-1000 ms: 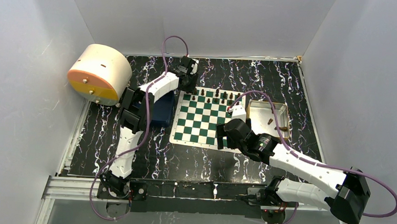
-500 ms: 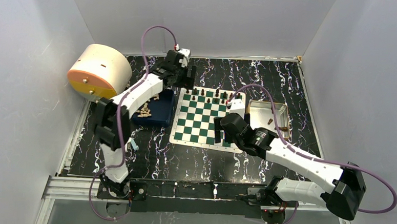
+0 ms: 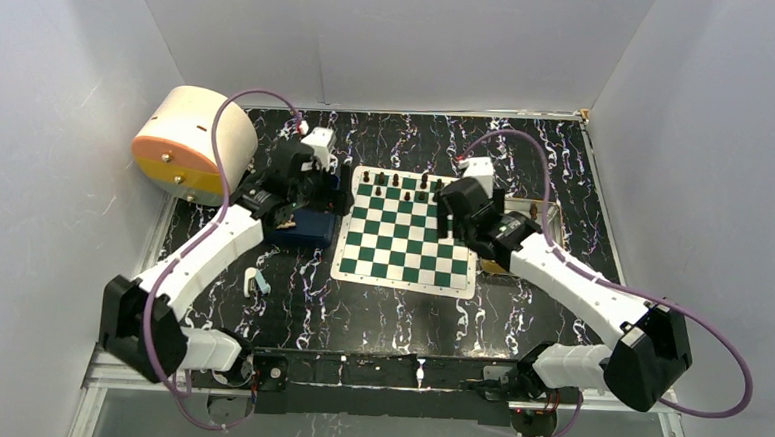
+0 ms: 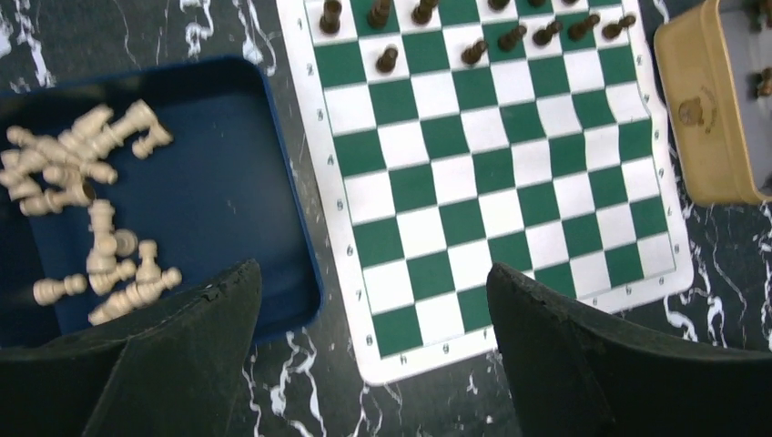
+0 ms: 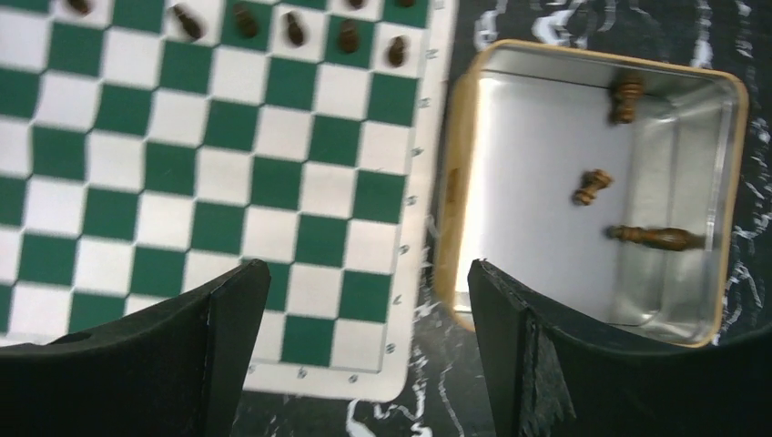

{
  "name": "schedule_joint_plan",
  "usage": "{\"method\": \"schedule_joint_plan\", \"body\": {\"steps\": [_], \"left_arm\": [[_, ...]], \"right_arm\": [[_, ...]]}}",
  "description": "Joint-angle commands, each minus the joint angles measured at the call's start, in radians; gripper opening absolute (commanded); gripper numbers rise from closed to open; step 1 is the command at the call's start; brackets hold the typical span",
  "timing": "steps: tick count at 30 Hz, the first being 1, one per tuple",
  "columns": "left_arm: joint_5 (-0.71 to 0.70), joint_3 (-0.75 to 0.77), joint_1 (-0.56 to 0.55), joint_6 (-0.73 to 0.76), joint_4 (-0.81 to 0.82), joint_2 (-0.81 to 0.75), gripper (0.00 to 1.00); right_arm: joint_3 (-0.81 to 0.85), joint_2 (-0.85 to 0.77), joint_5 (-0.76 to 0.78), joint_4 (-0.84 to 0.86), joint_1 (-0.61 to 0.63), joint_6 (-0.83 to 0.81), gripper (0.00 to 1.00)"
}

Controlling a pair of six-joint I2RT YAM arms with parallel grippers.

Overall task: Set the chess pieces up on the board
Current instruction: Pick up the chess piece from the storage box.

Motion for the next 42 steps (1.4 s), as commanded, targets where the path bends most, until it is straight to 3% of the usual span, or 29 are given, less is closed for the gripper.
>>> {"method": "schedule_joint_plan", "body": {"steps": [1,6,15,24,42], "left_arm": [[-0.027,-0.128,0.004,-0.007,0.029,-0.118,0.93],[0.015,-0.224,0.010,0.016,0.021,-0.175,0.94],[0.095,-0.323,0.010,0.056,0.074,-0.187,0.92],[0.125,-0.335,0.010,0.063,0.086,-0.190,0.88],[0.094,-0.338,0.010,0.074,0.082,-0.212,0.85]], "right_arm": [[0.042,0.009,-0.023,0.056,-0.148,-0.039,0.85],[0.019,0.018,-0.028,0.055,-0.278,-0.005,0.64],[-0.080,0.053,-0.031,0.169,-0.497,0.051,0.41],[-0.144,0.161,-0.133,0.315,-0.670,0.098,0.36],[-0.150,0.301,-0.171,0.350,-0.744,0.211,0.33]]}}
